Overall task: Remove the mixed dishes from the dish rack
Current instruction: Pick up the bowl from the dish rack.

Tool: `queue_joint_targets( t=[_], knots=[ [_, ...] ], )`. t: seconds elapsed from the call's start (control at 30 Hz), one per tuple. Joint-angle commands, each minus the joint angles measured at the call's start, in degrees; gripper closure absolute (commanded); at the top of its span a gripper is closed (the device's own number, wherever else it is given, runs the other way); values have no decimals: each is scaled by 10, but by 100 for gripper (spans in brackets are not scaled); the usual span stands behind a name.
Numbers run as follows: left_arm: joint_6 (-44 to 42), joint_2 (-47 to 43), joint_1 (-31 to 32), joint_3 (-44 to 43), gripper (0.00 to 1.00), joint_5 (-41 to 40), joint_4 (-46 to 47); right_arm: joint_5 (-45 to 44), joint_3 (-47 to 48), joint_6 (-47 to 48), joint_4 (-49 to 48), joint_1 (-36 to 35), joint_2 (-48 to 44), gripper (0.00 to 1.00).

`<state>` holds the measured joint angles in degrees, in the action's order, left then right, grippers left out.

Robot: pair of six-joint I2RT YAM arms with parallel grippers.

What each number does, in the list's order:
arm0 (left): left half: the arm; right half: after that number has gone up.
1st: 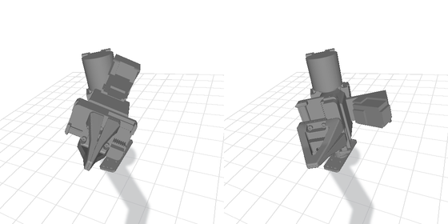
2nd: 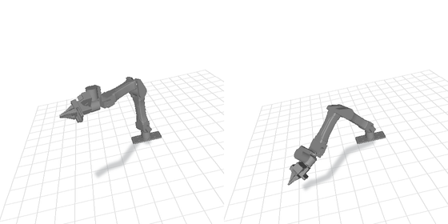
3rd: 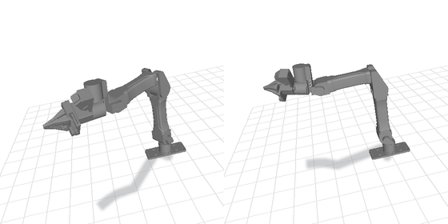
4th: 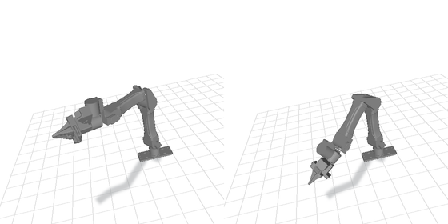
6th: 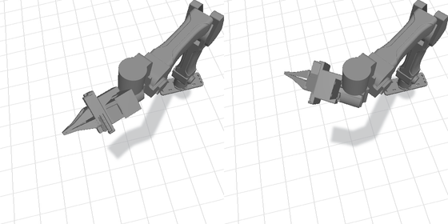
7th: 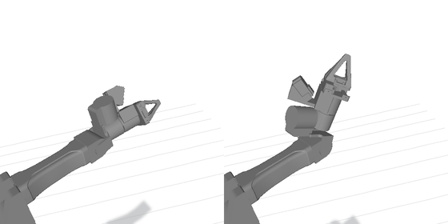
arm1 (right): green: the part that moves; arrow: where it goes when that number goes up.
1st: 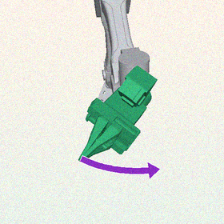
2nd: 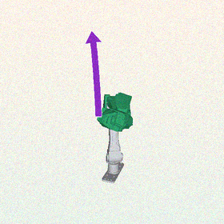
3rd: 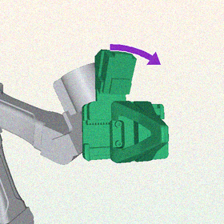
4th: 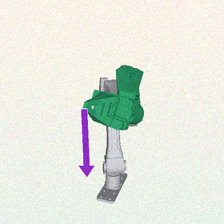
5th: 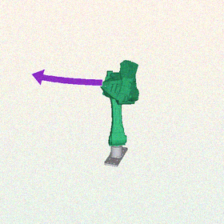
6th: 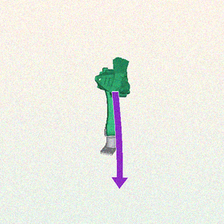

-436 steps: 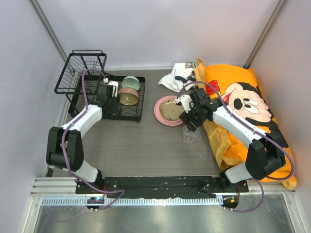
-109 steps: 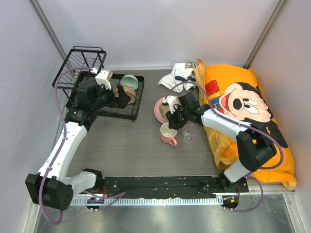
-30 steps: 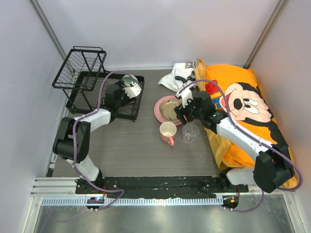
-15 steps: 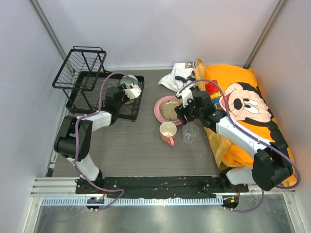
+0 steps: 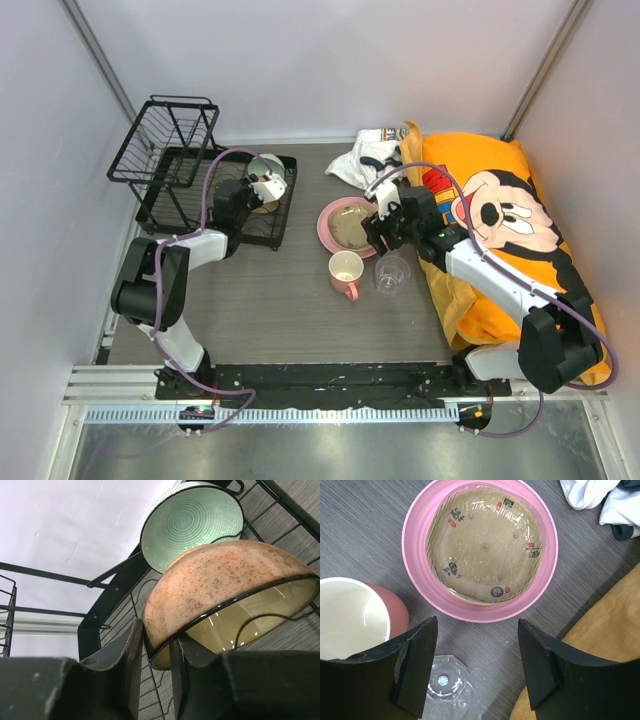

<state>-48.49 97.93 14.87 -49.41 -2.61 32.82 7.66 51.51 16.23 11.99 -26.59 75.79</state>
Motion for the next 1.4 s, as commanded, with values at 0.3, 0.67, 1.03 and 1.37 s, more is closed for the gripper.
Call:
queue_joint_targets(
  t=[0.3,0.67,1.03,1.37],
  knots=[
    [48,11,6,21,100,3,129,10,-1,4,-23,11,5,30],
    [77,-12,6,45,100,-11,182,10,3,4,-20,15,16,30],
    [64,-12,6,56,100,-33,245,15,4,2,-17,18,19,30],
    [45,11,7,69,100,-44,326,17,5,2,-16,23,20,30]
  ],
)
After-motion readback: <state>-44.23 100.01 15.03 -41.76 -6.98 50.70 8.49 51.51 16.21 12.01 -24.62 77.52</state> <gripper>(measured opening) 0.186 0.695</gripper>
